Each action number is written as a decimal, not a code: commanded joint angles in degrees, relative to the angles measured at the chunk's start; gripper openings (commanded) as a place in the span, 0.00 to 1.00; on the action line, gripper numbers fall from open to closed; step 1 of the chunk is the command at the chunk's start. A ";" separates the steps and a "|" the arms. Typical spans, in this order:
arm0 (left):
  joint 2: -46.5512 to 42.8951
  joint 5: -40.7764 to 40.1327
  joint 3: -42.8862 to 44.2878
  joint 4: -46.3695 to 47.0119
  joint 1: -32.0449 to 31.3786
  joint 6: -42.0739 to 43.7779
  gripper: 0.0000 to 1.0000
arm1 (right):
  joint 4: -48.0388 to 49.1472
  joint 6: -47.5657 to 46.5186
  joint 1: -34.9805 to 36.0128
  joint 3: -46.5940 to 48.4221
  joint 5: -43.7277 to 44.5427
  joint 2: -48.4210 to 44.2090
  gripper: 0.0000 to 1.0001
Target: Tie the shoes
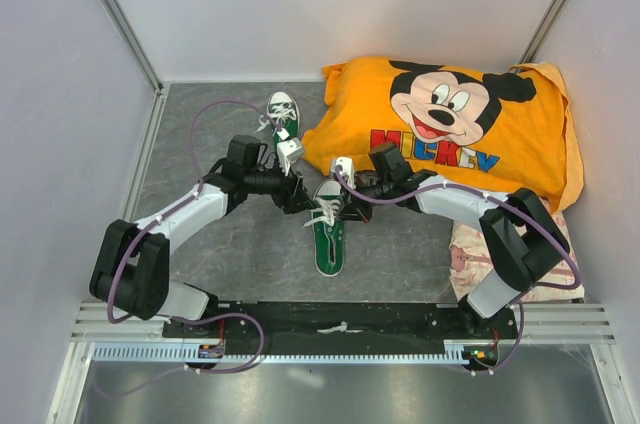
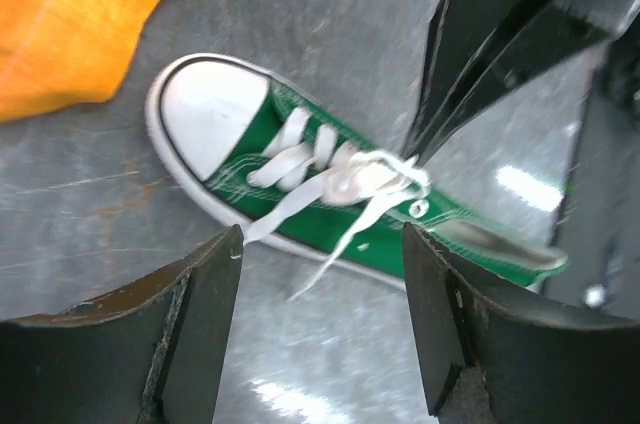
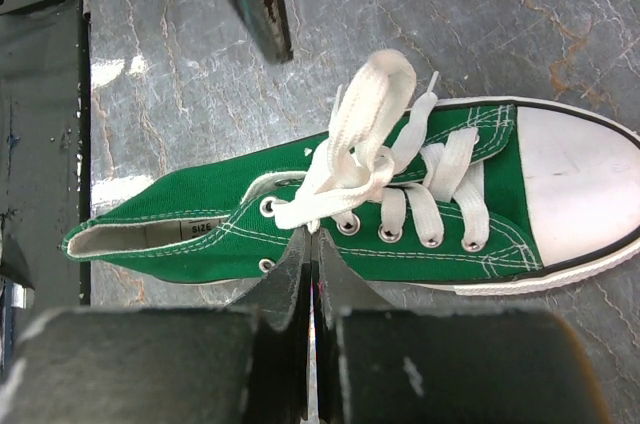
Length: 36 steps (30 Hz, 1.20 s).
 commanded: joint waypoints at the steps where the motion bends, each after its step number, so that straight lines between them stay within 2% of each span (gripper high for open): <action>1: 0.85 3.59 -2.26 10.08 -0.37 -16.53 0.71 | 1.14 1.01 0.43 1.54 0.29 -2.29 0.00; 13: 7.53 3.42 -2.71 20.10 -1.60 -29.36 0.72 | 1.05 1.45 0.70 1.01 0.73 -2.73 0.00; 16: 8.33 3.42 -3.15 22.30 -2.48 -31.03 0.68 | 1.05 1.36 0.78 0.84 0.99 -2.73 0.00; 20: 9.47 3.59 -3.50 23.88 -2.74 -32.70 0.54 | 1.05 1.27 0.78 0.84 0.99 -2.90 0.00; 21: 9.47 3.59 -3.58 23.88 -2.74 -32.79 0.46 | 0.96 1.19 0.78 0.84 1.08 -2.82 0.00; 23: 9.47 3.68 -3.67 24.14 -2.74 -32.71 0.36 | 0.26 0.84 0.70 0.84 1.08 -3.17 0.00; 24: 9.47 3.68 -3.76 24.06 -2.74 -32.71 0.26 | 0.00 0.49 0.78 0.84 1.17 -3.34 0.00; 28: 9.38 3.07 -3.59 23.00 -2.65 -31.92 0.07 | -1.58 -0.48 0.78 0.40 1.43 -4.04 0.00; 30: 9.38 1.93 -3.50 22.83 -2.57 -31.74 0.02 | -2.46 -0.83 0.78 0.14 1.61 -4.57 0.00; 36: 9.47 -1.15 -1.66 20.46 -1.78 -29.37 0.02 | -5.89 -3.47 0.70 -0.83 2.31 -6.07 0.00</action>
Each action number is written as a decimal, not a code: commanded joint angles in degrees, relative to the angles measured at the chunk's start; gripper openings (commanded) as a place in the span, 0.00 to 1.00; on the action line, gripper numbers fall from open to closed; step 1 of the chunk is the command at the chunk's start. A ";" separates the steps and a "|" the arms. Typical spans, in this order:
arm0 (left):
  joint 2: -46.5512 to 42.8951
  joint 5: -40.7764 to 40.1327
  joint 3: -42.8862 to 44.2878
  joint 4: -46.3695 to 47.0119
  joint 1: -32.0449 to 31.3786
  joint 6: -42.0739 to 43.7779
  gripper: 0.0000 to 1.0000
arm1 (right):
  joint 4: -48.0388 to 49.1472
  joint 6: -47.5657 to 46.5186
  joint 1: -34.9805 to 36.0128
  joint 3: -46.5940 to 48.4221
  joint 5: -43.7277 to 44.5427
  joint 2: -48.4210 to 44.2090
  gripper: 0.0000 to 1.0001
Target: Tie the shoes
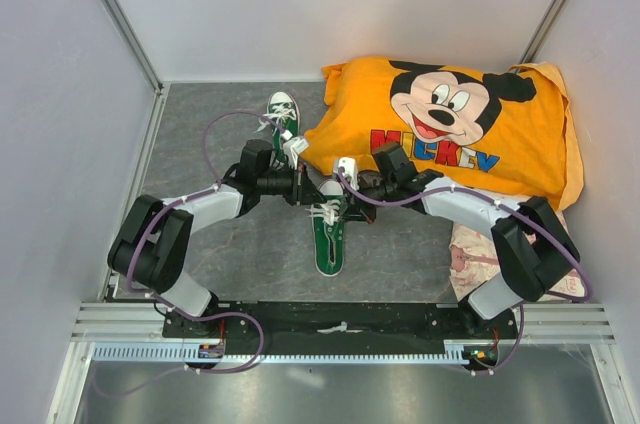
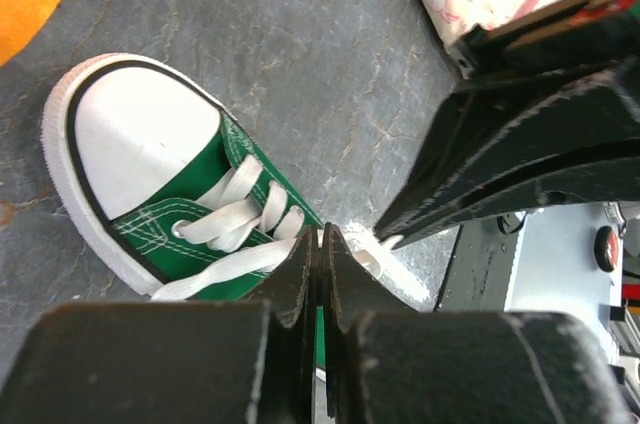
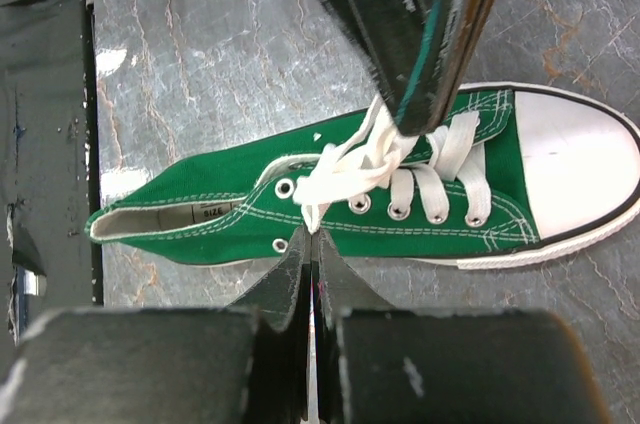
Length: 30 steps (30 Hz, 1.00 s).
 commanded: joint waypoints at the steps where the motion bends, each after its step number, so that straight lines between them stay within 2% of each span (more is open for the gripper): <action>1: 0.29 -3.62 2.26 -2.31 0.69 3.39 0.02 | -2.72 -3.25 0.32 -0.98 0.15 -2.74 0.00; 13: 1.52 -10.04 7.71 -10.68 1.13 12.89 0.02 | -7.56 -7.30 0.24 -2.92 1.82 -4.68 0.00; 22: 3.36 -14.52 9.73 -12.70 1.48 16.06 0.02 | -9.05 -8.09 0.15 -3.45 2.08 -5.03 0.00; 30: 5.21 -15.14 10.96 -13.32 1.66 17.20 0.02 | -10.81 -9.50 0.15 -3.89 2.26 -5.91 0.00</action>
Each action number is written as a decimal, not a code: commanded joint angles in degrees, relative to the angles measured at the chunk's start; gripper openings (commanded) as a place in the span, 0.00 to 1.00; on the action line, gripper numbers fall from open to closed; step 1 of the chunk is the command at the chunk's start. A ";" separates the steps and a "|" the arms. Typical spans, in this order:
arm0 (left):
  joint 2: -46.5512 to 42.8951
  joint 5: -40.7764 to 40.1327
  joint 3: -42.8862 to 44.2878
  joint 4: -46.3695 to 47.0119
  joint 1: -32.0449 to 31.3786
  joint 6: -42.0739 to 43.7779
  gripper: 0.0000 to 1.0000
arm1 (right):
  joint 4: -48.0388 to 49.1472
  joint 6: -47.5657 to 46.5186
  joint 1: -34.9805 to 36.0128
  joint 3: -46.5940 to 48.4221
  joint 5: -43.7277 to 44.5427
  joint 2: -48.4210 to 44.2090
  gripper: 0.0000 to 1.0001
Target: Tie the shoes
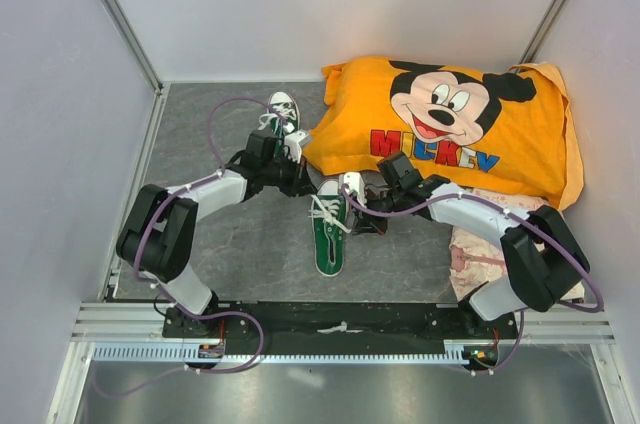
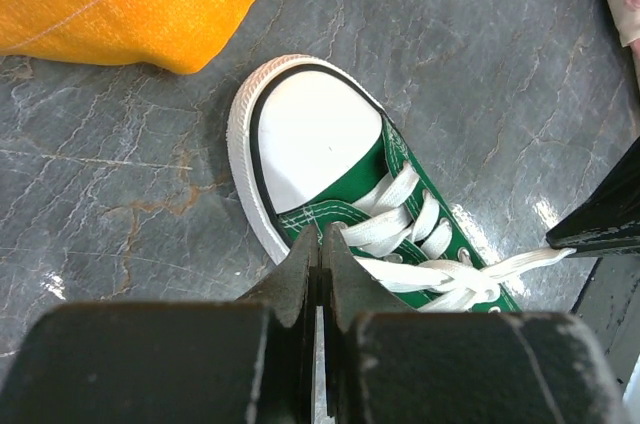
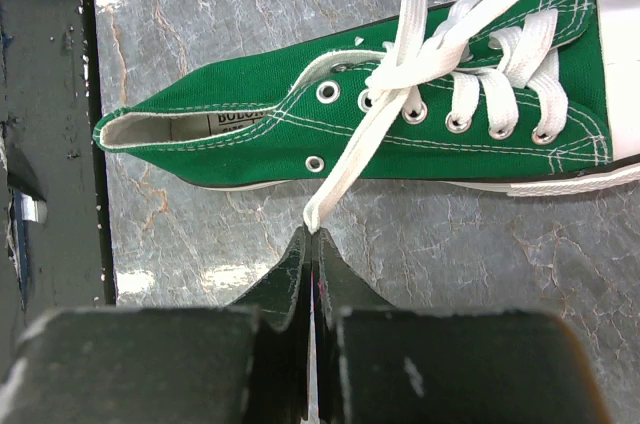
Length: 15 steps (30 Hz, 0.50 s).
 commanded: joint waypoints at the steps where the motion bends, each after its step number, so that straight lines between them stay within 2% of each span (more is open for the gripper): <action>1: 1.19 -2.35 2.83 0.45 0.79 3.46 0.02 | -1.92 -2.11 0.15 -0.67 -0.34 -1.85 0.00; 9: 2.95 -3.06 3.89 0.10 0.79 3.63 0.02 | -2.97 -2.72 0.15 -1.73 -0.34 -2.64 0.00; 11: 2.95 -0.79 4.15 0.10 0.70 4.07 0.02 | -2.80 -2.64 0.15 -1.47 -0.78 -2.37 0.00; 13: 1.03 2.46 2.93 0.97 0.70 4.77 0.18 | -1.75 -1.07 0.15 -0.42 -1.22 -1.41 0.00; 14: -0.03 3.26 2.14 1.68 0.87 4.86 0.35 | -1.57 -0.53 0.15 0.11 -1.57 -0.88 0.00; 15: -1.17 3.97 1.35 2.29 1.05 6.69 0.41 | -1.39 -0.18 0.15 0.73 -1.66 -0.36 0.00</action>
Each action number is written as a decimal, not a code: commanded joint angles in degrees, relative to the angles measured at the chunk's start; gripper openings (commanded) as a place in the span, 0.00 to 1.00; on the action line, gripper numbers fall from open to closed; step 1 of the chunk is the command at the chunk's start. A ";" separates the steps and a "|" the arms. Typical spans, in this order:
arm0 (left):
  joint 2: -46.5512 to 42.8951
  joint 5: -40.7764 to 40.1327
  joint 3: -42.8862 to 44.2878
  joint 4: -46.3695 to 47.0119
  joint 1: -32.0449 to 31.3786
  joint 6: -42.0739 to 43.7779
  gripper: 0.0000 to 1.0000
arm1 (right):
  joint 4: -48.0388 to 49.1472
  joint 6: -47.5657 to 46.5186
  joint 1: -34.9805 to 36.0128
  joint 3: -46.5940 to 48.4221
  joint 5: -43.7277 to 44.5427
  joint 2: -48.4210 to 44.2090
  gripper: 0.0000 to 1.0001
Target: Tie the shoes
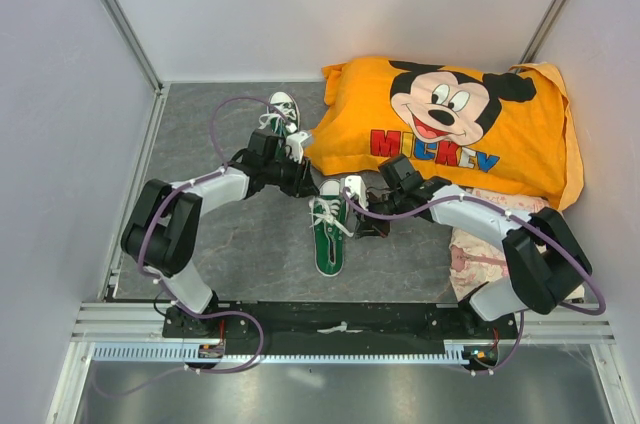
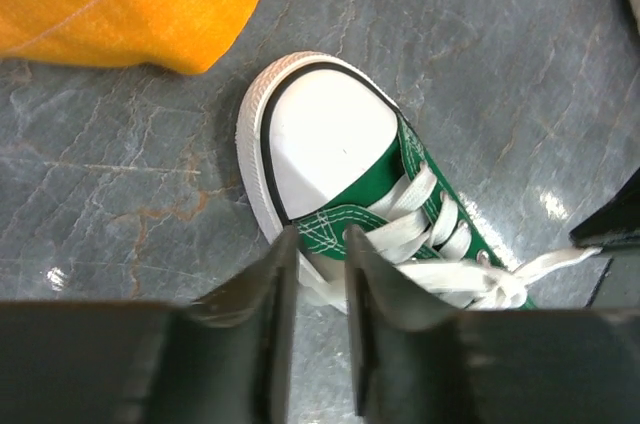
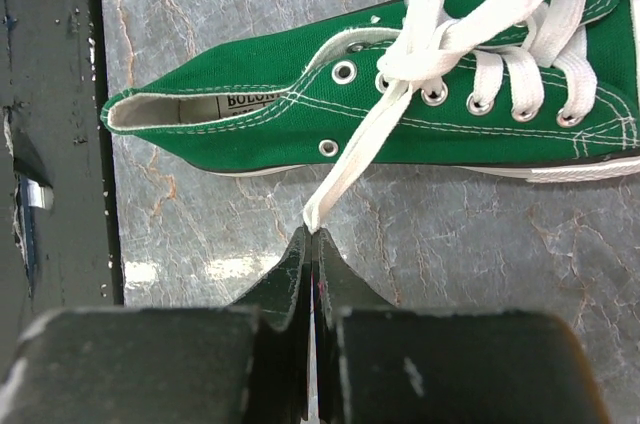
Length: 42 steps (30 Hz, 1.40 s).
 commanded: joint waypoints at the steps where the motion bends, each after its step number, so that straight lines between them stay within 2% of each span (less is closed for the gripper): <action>1: -5.20 4.19 -1.69 3.83 1.20 5.59 0.46 | 0.09 1.44 0.15 2.83 -1.88 1.48 0.00; 2: -7.82 4.37 -2.23 3.66 2.08 6.64 0.50 | 0.09 2.14 0.15 3.27 -2.06 1.92 0.00; 4: -10.56 6.29 -3.19 1.47 3.57 11.38 0.53 | 0.01 2.49 0.06 3.80 -2.41 1.93 0.03; 7: -14.17 11.72 -3.11 -3.97 7.17 21.30 0.54 | -0.52 3.20 0.15 4.07 -3.02 1.58 0.24; 8: -15.05 12.97 -2.94 -8.95 8.05 24.90 0.52 | -0.78 3.46 0.15 4.24 -3.11 1.49 0.36; 9: -16.62 14.03 -2.94 -11.26 8.15 33.11 0.52 | -1.92 3.46 0.06 4.50 -3.11 1.32 0.40; 12: -19.53 19.65 -4.16 -18.92 7.89 49.39 0.50 | -4.29 4.60 -0.46 5.73 -3.37 1.49 0.50; 14: -19.63 19.49 -5.22 -20.07 6.49 53.65 0.49 | -5.09 5.74 -1.95 6.61 -4.69 1.84 0.56; 15: -19.28 19.23 -5.13 -21.73 5.78 57.59 0.49 | -5.27 7.49 -2.40 7.40 -5.04 1.93 0.56; 18: -17.69 18.26 -4.96 -22.01 3.15 60.78 0.45 | -5.01 10.13 -3.98 9.33 -5.84 3.77 0.53; 23: -15.15 14.48 -5.40 -18.33 -1.86 60.80 0.42 | -3.87 15.93 -4.24 11.89 -4.78 8.43 0.38; 26: -13.66 12.81 -5.31 -16.04 -3.36 59.74 0.42 | 0.61 20.67 -4.16 11.54 -4.08 9.66 0.36; 30: -12.77 12.11 -5.31 -15.24 -4.86 59.38 0.42 | 4.04 24.64 -3.89 12.77 -4.25 12.47 0.36; 42: -11.45 9.82 -5.84 -13.22 -6.26 58.95 0.42 | 6.24 25.87 -3.19 12.59 -6.45 15.46 0.38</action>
